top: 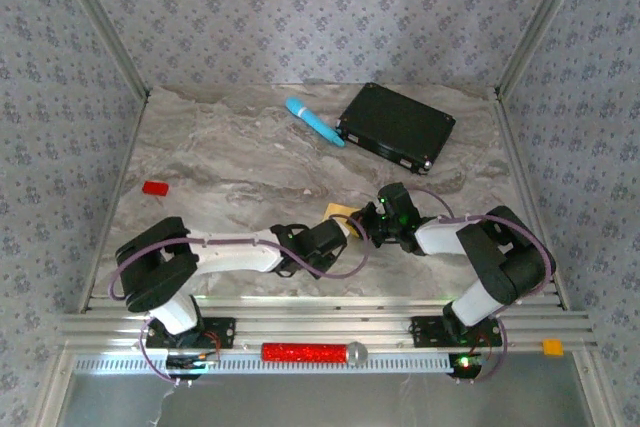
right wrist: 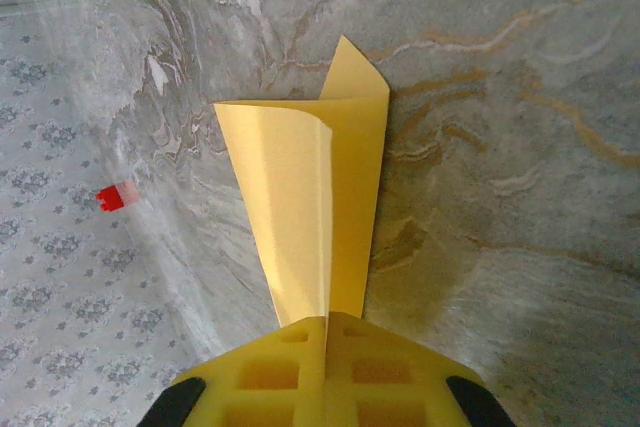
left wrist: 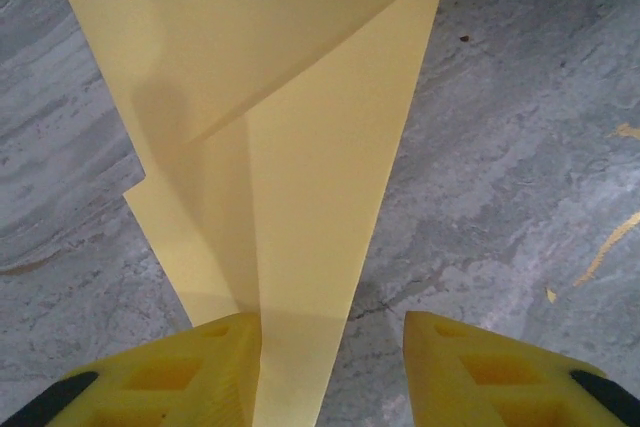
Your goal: Fold a paper plane with a square sheet of paper (pick it up from the middle)
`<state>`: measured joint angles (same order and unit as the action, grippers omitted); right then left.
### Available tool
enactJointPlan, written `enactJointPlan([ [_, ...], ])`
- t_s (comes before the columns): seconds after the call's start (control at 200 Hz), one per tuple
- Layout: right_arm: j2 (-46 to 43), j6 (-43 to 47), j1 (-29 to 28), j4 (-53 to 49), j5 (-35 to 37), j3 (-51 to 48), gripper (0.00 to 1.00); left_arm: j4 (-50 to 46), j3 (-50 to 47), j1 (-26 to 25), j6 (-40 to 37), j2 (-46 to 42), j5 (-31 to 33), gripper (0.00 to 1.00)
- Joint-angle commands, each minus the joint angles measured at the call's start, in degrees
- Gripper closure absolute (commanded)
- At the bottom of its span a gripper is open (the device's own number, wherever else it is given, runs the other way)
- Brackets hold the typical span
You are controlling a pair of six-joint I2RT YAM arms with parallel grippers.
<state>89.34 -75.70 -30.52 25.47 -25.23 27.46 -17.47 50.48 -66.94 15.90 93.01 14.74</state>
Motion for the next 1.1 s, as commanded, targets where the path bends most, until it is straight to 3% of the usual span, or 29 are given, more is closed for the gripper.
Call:
enactJointPlan([
  [0.0,-1.35,-1.08,-0.41,-0.95,0.87,1.25,1.00,-2.21,1.21,-0.97,-0.87,1.01,3.52,0.59],
  [0.51,-1.41,-1.11,-0.50,-1.38,0.80,1.53,1.00,-3.34,2.19,-2.40,0.01,3.74,8.04,0.72],
  [1.094,-1.45,-0.92,-0.41,-1.74,0.87,1.38,1.00,-2.92,1.82,-2.46,0.61,3.67,8.46,0.84],
])
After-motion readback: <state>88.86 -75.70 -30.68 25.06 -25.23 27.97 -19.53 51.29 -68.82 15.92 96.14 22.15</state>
